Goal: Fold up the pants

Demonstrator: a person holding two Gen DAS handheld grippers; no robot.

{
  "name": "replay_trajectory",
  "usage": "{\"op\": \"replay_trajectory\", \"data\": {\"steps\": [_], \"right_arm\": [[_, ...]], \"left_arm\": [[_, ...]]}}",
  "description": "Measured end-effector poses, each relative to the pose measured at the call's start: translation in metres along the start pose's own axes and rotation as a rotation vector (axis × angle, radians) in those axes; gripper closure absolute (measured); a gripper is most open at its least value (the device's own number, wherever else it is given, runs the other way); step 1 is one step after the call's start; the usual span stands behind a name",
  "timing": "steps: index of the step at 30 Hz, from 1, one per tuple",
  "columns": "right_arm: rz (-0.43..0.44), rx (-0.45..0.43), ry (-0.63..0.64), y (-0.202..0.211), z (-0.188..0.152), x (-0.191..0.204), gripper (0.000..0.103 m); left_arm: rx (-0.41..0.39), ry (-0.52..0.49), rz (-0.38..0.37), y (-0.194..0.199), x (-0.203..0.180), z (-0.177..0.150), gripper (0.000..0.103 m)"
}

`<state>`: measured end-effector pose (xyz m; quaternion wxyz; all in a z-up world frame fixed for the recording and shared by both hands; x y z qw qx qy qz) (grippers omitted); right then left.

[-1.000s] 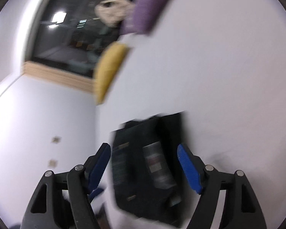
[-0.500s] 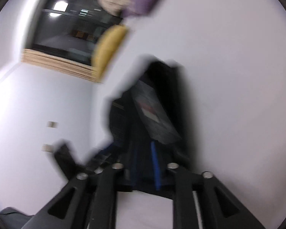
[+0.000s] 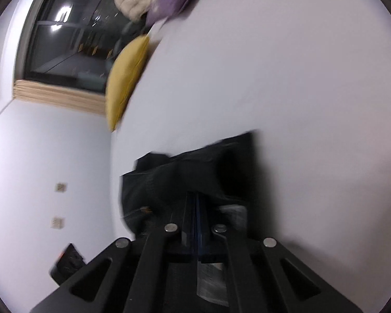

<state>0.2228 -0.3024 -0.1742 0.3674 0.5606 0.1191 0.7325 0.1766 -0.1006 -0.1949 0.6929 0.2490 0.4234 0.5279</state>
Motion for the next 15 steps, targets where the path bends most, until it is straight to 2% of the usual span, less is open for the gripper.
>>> {"op": "replay_trajectory", "data": {"steps": [1, 2, 3, 4, 6, 7, 8, 9, 10, 13, 15], "right_arm": [[-0.025, -0.016, 0.002, 0.006, -0.003, 0.001, 0.087], [-0.067, -0.036, 0.004, 0.019, -0.006, 0.002, 0.048], [-0.109, -0.064, -0.003, 0.032, -0.01, 0.004, 0.031], [-0.105, -0.089, -0.002, 0.044, -0.018, 0.01, 0.017], [-0.033, -0.074, 0.03, 0.048, -0.021, 0.02, 0.017], [-0.024, -0.056, 0.046, 0.052, -0.021, 0.018, 0.016], [-0.029, -0.021, 0.072, 0.047, -0.026, 0.022, 0.016], [-0.033, 0.004, 0.085, 0.043, -0.029, 0.022, 0.016], [-0.041, 0.025, 0.086, 0.041, -0.031, 0.019, 0.016], [-0.041, 0.063, 0.038, 0.037, -0.038, 0.006, 0.016], [-0.018, 0.108, 0.028, 0.028, -0.042, 0.002, 0.016]], "left_arm": [[0.001, -0.001, 0.004, 0.0, -0.001, 0.0, 0.032], [0.006, 0.004, 0.009, 0.0, -0.003, 0.003, 0.032], [0.011, 0.013, 0.012, 0.003, -0.003, 0.004, 0.032], [0.014, 0.026, 0.012, 0.009, -0.002, 0.006, 0.032], [-0.034, 0.044, -0.007, 0.036, 0.0, 0.014, 0.031], [-0.066, 0.046, -0.002, 0.048, 0.004, 0.017, 0.029], [-0.093, 0.053, 0.014, 0.059, 0.01, 0.02, 0.025], [-0.112, 0.076, 0.028, 0.067, 0.022, 0.025, 0.016], [-0.119, 0.098, 0.038, 0.069, 0.031, 0.028, 0.013], [-0.066, 0.21, 0.052, 0.06, 0.068, 0.032, 0.013], [0.018, 0.261, 0.0, 0.042, 0.081, 0.028, 0.013]]}}
Point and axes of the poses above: each gripper's, at about its wrist camera, not at the fingertips, and y roughly against the way its jaws point, x to its left, z to its top, the point moved 3 cm from there along -y, roughly the way its jaws point, and after that the axes turned 10 degrees about y, right-handed, at the moved point
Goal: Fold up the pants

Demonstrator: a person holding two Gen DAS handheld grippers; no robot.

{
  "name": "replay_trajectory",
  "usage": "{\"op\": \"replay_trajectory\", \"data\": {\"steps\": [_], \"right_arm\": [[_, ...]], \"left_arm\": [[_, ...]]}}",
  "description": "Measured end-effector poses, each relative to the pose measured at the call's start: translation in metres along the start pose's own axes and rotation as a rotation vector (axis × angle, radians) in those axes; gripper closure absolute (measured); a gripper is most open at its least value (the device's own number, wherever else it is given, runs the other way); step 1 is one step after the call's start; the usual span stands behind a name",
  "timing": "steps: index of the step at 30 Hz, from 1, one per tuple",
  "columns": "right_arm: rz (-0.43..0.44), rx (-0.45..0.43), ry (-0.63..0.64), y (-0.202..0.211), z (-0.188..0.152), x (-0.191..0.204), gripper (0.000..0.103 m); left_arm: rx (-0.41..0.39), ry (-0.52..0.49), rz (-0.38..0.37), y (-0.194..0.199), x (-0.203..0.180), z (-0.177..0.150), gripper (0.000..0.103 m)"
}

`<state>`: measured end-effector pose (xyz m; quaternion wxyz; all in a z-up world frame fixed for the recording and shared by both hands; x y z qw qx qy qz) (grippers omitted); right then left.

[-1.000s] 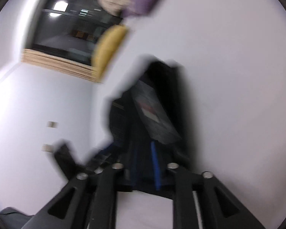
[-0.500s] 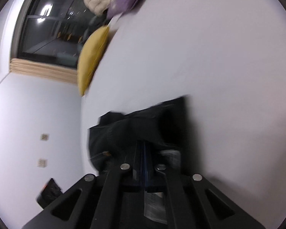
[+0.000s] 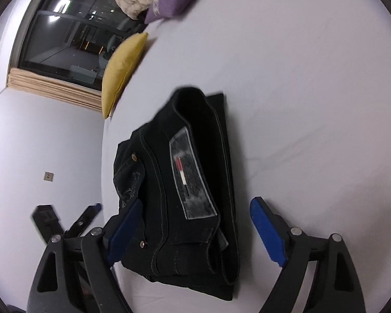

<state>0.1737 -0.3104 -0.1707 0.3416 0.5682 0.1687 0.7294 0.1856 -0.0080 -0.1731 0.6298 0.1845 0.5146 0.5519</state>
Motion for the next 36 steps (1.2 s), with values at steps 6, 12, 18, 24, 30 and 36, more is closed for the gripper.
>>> {"op": "replay_trajectory", "data": {"steps": [6, 12, 18, 24, 30, 36], "right_arm": [[-0.021, 0.02, 0.012, -0.015, 0.005, 0.008, 0.019], [-0.229, 0.07, 0.143, -0.017, 0.006, 0.031, 0.053], [-0.364, 0.02, 0.332, -0.006, 0.006, 0.086, 0.077], [-0.303, -0.075, 0.431, 0.02, 0.01, 0.146, 0.079], [-0.243, -0.112, 0.322, 0.0, 0.026, 0.132, 0.078], [-0.312, -0.058, 0.125, -0.034, -0.003, 0.063, 0.043]], "left_arm": [[0.167, -0.029, -0.035, -0.049, -0.012, -0.008, 0.013], [0.2, -0.051, -0.046, -0.063, -0.026, -0.001, 0.058], [0.13, -0.083, -0.083, -0.038, -0.037, 0.003, 0.079], [-0.005, -0.153, -0.079, 0.023, -0.055, 0.025, 0.081], [-0.017, -0.146, 0.005, 0.019, -0.027, 0.04, 0.077], [0.012, -0.058, 0.064, -0.03, 0.027, 0.02, 0.04]]}}
Point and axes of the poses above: each gripper's, at about its wrist camera, not at the fingertips, and y roughly against the way its jaws point, x to its left, z to its top, the point moved 3 cm from there along -y, roughly the way its jaws point, and after that the axes turned 10 degrees about y, right-handed, at the moved point
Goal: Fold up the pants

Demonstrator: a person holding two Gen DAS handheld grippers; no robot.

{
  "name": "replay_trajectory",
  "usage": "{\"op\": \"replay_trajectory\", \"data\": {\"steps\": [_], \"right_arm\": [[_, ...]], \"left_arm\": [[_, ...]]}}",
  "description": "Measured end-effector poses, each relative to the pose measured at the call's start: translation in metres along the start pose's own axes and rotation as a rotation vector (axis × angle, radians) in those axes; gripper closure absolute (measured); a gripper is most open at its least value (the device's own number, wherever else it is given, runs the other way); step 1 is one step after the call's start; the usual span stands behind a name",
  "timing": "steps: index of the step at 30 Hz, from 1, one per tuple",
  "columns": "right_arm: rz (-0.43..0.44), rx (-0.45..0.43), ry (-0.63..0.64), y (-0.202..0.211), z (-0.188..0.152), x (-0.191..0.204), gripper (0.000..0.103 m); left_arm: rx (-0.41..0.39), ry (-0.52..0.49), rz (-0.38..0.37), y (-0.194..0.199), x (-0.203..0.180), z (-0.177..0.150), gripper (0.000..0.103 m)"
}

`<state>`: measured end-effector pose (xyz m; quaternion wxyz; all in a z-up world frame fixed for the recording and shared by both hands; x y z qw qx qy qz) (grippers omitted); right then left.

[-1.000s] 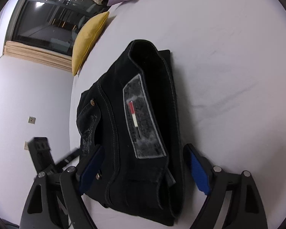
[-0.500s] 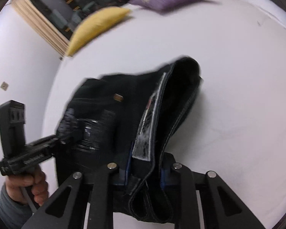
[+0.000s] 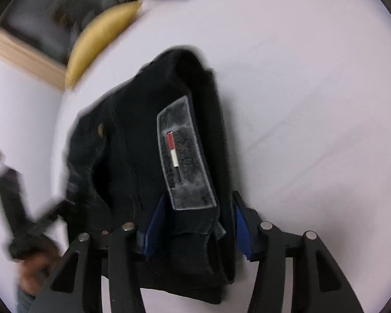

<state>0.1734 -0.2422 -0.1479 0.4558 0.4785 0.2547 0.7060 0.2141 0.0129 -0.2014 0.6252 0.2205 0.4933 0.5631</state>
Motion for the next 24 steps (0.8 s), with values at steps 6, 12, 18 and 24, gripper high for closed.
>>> {"op": "replay_trajectory", "data": {"steps": [6, 12, 18, 24], "right_arm": [[-0.054, -0.149, -0.018, 0.061, -0.009, -0.005, 0.03], [-0.188, -0.509, 0.183, 0.167, -0.008, 0.054, 0.022], [-0.246, -0.97, 0.341, 0.279, -0.03, 0.122, 0.0], [-0.35, -1.118, 0.398, 0.364, -0.055, 0.167, 0.0]], "left_arm": [[-0.226, -0.033, 0.042, 0.087, -0.014, -0.005, 0.017], [-0.753, -0.131, 0.183, 0.247, -0.064, -0.029, 0.0], [-1.116, -0.21, 0.18, 0.378, -0.098, -0.071, 0.0], [-1.027, -0.247, 0.14, 0.427, -0.116, -0.082, 0.0]]}}
Point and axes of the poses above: each gripper's, at about its wrist camera, not at the fingertips, and y roughly against the way its jaws point, x to its left, z to its top, the point moved 3 cm from there along -y, roughly the way its jaws point, and after that the axes turned 10 degrees about y, right-handed, at the moved point
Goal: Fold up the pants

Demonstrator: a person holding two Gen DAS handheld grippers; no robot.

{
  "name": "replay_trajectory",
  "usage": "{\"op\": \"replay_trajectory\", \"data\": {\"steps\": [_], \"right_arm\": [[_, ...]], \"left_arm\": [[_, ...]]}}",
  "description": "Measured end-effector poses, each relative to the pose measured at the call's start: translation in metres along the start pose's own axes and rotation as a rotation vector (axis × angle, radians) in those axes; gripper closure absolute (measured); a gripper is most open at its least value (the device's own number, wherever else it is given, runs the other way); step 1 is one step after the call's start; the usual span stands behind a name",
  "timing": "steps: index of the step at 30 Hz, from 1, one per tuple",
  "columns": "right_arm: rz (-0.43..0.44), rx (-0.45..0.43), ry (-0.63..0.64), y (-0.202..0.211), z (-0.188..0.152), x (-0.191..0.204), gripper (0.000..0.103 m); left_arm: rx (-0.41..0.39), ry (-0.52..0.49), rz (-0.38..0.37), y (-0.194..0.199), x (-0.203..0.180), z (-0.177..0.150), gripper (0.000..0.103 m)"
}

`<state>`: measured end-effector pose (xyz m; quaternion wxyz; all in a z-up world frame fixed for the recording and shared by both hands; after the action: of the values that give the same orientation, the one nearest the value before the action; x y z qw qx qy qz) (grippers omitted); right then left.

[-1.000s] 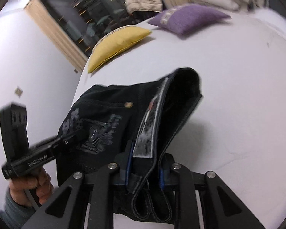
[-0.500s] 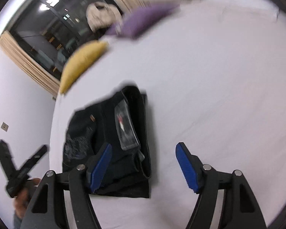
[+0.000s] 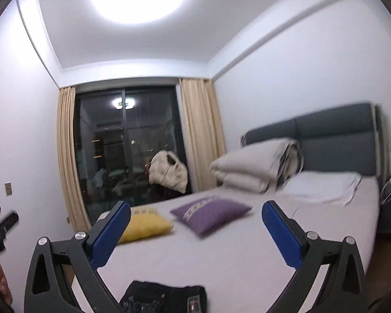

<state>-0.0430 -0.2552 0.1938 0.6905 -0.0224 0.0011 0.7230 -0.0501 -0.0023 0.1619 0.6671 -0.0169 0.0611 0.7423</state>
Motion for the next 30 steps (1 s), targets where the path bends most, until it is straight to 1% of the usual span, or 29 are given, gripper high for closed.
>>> {"op": "replay_trajectory", "data": {"steps": [2, 4, 5, 7, 8, 10, 11, 13, 15, 17, 19, 22, 25, 26, 30], "right_arm": [[-0.01, -0.017, 0.016, 0.013, 0.016, -0.001, 0.0], [-0.021, -0.01, 0.045, 0.024, 0.023, 0.001, 0.0], [-0.003, 0.006, 0.061, 0.024, 0.021, 0.005, 0.0], [0.02, 0.045, 0.077, 0.027, 0.016, 0.012, 0.0], [0.028, 0.076, 0.082, 0.027, 0.009, 0.015, 0.0], [0.049, 0.149, 0.083, 0.023, -0.009, 0.02, 0.0], [0.048, 0.203, 0.074, 0.017, -0.019, 0.023, 0.0], [0.051, 0.322, 0.04, 0.004, -0.042, 0.028, 0.0], [0.043, 0.424, 0.017, -0.011, -0.063, 0.029, 0.0], [0.047, 0.507, -0.003, -0.017, -0.079, 0.033, 0.0], [0.052, 0.563, -0.017, -0.025, -0.093, 0.036, 0.0], [0.043, 0.606, -0.003, -0.029, -0.104, 0.039, 0.0], [0.045, 0.651, 0.003, -0.032, -0.113, 0.044, 0.0], [0.045, 0.663, 0.005, -0.033, -0.117, 0.046, 0.0], [0.051, 0.681, 0.013, -0.028, -0.126, 0.054, 0.0]], "left_arm": [[0.029, 0.021, -0.019, 0.006, 0.002, 0.003, 0.0], [0.078, 0.041, -0.027, 0.005, 0.001, 0.0, 0.0], [0.116, 0.051, -0.031, 0.003, 0.0, -0.006, 0.0], [0.227, 0.061, -0.027, -0.003, -0.001, -0.023, 0.0], [0.299, 0.07, -0.019, -0.007, -0.001, -0.035, 0.0], [0.409, 0.083, -0.008, -0.018, -0.007, -0.056, 0.0], [0.443, 0.087, -0.003, -0.025, -0.01, -0.066, 0.0], [0.562, 0.093, 0.059, -0.036, -0.01, -0.097, 0.0], [0.63, 0.096, 0.085, -0.047, -0.012, -0.115, 0.0], [0.675, 0.088, 0.112, -0.058, -0.016, -0.134, 0.0], [0.715, 0.081, 0.116, -0.064, -0.016, -0.147, 0.0], [0.744, 0.082, 0.128, -0.066, -0.013, -0.163, 0.0], [0.764, 0.082, 0.131, -0.075, -0.013, -0.173, 0.0], [0.767, 0.082, 0.131, -0.082, -0.011, -0.182, 0.0], [0.777, 0.085, 0.13, -0.091, -0.01, -0.192, 0.0]]}}
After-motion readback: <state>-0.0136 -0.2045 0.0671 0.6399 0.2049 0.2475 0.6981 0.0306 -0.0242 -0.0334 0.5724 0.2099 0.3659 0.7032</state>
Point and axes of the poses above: each gripper's, at about its wrist camera, not at the fingertips, and y roughly against the way its jaws point, x to its left, z to its top, the point moved 3 cm from there along -y, roughly the way its jaws point, and after that the axes turned 10 degrees about y, right-handed, at the moved point
